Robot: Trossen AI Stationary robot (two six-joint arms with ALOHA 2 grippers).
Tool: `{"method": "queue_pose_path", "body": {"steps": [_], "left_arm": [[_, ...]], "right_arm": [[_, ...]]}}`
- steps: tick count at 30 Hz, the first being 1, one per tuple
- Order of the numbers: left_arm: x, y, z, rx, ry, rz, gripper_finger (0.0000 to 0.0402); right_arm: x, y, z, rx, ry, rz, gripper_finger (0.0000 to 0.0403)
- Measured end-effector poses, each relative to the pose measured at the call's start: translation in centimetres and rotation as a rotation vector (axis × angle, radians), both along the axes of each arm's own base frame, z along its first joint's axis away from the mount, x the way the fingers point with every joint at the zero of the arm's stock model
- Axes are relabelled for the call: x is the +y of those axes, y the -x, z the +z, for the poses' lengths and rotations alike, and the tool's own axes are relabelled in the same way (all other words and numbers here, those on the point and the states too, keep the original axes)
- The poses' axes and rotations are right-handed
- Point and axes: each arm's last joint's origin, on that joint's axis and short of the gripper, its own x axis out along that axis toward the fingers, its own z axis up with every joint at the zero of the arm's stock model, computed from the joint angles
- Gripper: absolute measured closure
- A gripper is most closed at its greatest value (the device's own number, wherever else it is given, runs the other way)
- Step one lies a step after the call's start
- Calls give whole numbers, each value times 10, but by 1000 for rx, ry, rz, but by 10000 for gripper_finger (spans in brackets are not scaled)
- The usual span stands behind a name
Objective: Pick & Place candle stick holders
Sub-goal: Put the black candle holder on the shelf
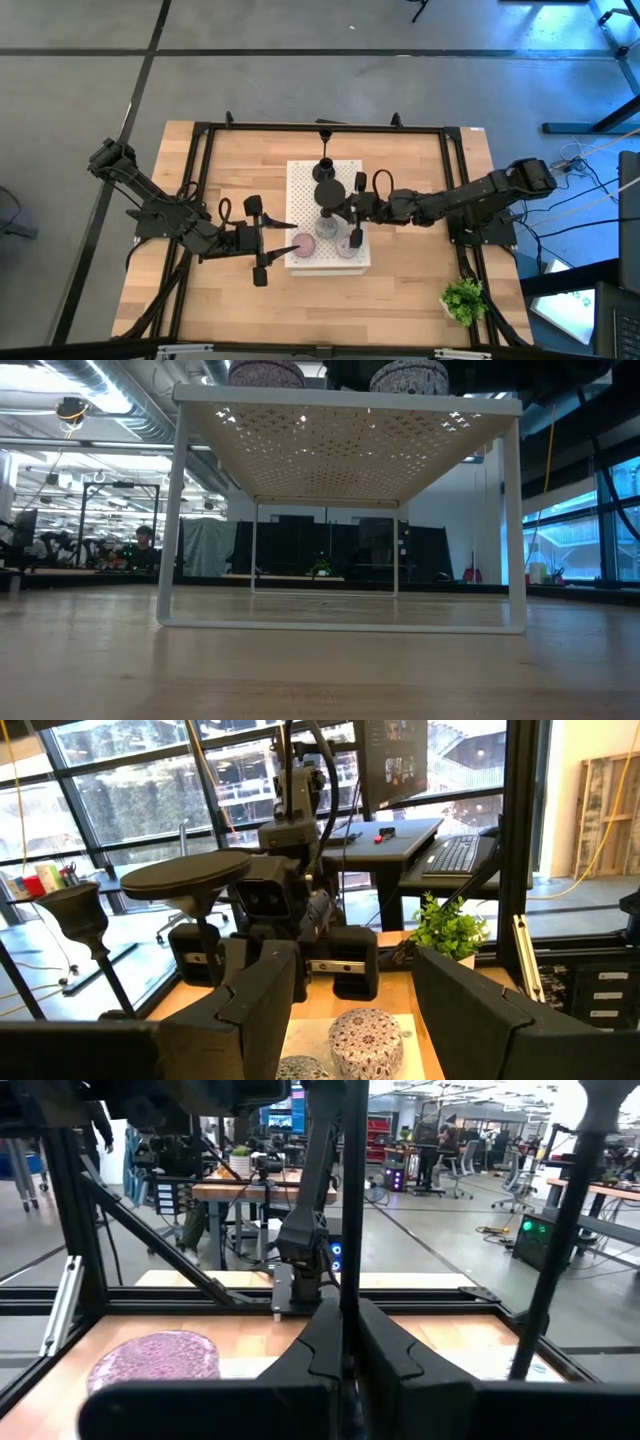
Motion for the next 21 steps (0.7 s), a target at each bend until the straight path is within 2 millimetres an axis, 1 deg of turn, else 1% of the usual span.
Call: {"method": "queue_pose_path", "body": {"steps": [21], "left_arm": [[0, 0, -1, 9, -5, 0, 201]], "right_arm": [[0, 0, 0, -11, 10, 1, 393]]}}
